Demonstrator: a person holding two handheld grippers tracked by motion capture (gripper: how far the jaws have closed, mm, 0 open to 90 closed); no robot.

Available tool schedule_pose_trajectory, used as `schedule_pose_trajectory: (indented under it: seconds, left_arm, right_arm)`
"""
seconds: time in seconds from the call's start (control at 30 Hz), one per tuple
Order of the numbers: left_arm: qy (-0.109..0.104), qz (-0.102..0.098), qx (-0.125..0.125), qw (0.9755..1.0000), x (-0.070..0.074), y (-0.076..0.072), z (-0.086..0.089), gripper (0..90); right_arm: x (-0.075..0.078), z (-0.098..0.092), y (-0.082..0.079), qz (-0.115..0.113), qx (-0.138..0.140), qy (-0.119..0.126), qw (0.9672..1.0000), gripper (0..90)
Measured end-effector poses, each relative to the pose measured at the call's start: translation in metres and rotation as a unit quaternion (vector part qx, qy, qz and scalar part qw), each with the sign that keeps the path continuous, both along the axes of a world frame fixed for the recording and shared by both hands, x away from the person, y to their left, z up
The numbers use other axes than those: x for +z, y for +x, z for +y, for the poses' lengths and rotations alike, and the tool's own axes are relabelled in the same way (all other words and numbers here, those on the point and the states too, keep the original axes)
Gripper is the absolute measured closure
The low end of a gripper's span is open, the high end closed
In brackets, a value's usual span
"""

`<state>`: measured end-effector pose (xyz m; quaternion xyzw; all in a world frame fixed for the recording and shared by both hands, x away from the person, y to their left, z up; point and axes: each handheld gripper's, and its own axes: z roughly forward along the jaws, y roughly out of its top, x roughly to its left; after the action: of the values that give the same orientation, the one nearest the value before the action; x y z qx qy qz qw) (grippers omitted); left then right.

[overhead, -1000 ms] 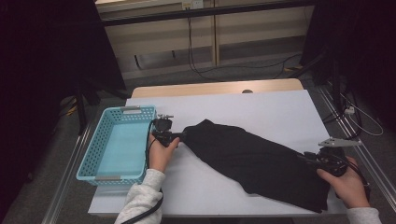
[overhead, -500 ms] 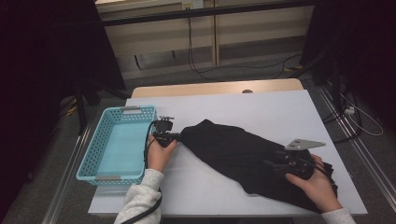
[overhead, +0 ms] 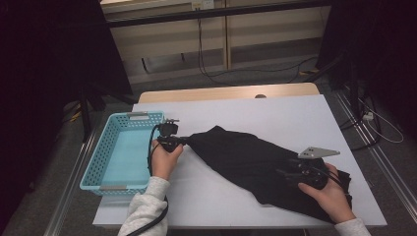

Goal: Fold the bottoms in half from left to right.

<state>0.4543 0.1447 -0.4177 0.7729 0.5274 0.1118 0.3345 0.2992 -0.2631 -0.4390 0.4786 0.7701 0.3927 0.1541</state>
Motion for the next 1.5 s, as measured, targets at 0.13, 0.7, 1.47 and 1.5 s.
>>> schedule_pose_trajectory:
  seconds: [0.13, 0.7, 1.47, 1.5]
  left_arm:
    - [-0.001, -0.006, 0.012, 0.9999, 0.003, 0.000, 0.005, 90.0]
    - [-0.019, 0.041, 0.028, 0.9986, -0.025, -0.002, -0.016, 64.7]
    - [-0.006, -0.001, 0.012, 0.9999, -0.002, -0.009, -0.006, 39.1]
    - [0.003, -0.028, 0.012, 0.9995, -0.001, -0.005, -0.012, 31.6]
  right_arm:
    - [0.000, 0.001, -0.001, 0.000, 0.004, 0.001, 1.0000, 36.1]
    - [0.001, 0.004, -0.001, 0.002, 0.014, 0.006, 0.9999, 34.4]
    - [-0.001, 0.013, -0.001, 0.010, 0.036, 0.010, 0.9993, 31.9]
    - [-0.001, 0.013, 0.000, 0.011, 0.035, 0.010, 0.9993, 31.6]
